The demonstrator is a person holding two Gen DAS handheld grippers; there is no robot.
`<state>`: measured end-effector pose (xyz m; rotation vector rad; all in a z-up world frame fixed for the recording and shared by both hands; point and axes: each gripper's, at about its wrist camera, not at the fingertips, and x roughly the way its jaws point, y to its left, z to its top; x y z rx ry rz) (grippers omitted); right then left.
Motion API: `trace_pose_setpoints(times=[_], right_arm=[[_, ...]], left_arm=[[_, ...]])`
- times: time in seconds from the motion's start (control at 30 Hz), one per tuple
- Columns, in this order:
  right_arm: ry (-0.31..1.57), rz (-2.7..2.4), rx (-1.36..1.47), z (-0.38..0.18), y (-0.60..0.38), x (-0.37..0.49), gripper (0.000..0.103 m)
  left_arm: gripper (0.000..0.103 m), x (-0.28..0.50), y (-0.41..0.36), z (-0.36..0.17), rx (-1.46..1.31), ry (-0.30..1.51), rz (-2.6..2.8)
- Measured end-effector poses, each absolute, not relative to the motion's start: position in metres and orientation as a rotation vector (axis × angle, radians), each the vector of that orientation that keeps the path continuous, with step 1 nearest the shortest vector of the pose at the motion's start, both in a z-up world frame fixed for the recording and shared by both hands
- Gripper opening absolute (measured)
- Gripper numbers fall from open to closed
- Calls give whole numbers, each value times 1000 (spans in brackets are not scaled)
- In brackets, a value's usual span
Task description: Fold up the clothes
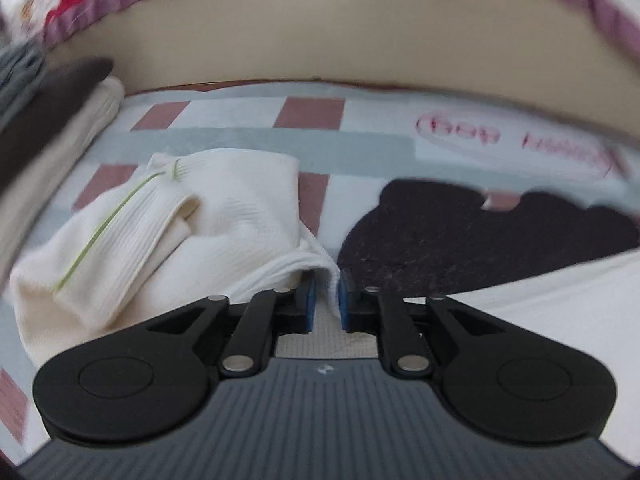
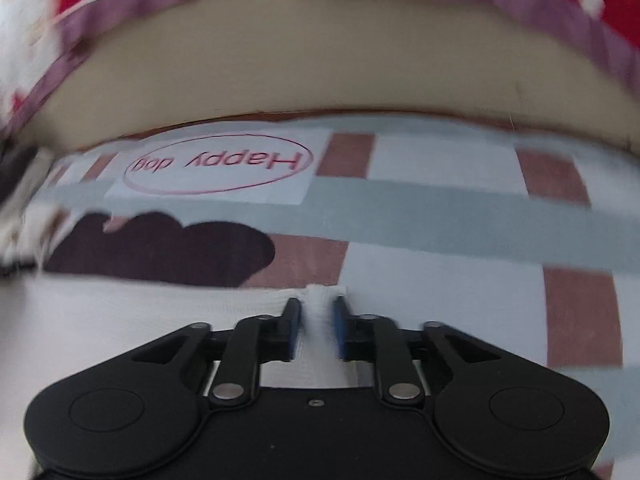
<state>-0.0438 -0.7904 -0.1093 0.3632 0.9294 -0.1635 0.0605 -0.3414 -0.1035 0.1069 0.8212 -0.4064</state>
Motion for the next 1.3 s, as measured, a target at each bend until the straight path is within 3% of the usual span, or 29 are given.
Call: trace_pose_setpoints(times=[0.03, 0.07, 0.17, 0.3, 0.43, 0.6, 0.8, 0.87, 0.9, 1.03, 1.17, 1.2, 1.27, 1.3], right_arm=[[931, -167, 376, -97, -791, -40, 31], [914, -163, 368, -79, -789, -36, 32], [848, -72, 370, -17, -766, -18, 50], [817, 211, 397, 42, -697, 23, 51], [835, 441, 329, 59, -607, 66, 53], [822, 505, 362, 21, -543, 91, 53], [844, 498, 348, -62, -550, 105, 53], [896, 509, 384, -81, -558, 113, 53], [907, 510, 393, -87, -560, 116, 53], [935, 552, 452, -108, -570, 125, 53], [957, 678, 500, -115, -569, 126, 53], [968, 723, 503, -115, -566, 125, 53], [993, 806, 526, -117, -558, 124, 53], [1007, 840, 536, -119, -553, 123, 53]], left_arm=[[40, 63, -341, -104, 101, 831, -406], [43, 66, -341, -104, 96, 840, -406], [46, 54, -313, -95, 126, 810, -365], [47, 46, -264, -84, 125, 789, -262], [44, 58, -227, -75, 19, 794, -145], [37, 71, -219, -68, 31, 770, -182], [42, 96, -238, -74, 52, 805, -279], [56, 114, -246, -85, 93, 830, -265], [69, 123, -248, -91, 106, 845, -252], [78, 159, -248, -116, 100, 933, -207], [81, 174, -232, -132, -56, 1015, -176], [71, 172, -234, -130, -40, 1004, -173], [41, 163, -247, -120, 66, 963, -172], [11, 158, -254, -114, 117, 946, -170]])
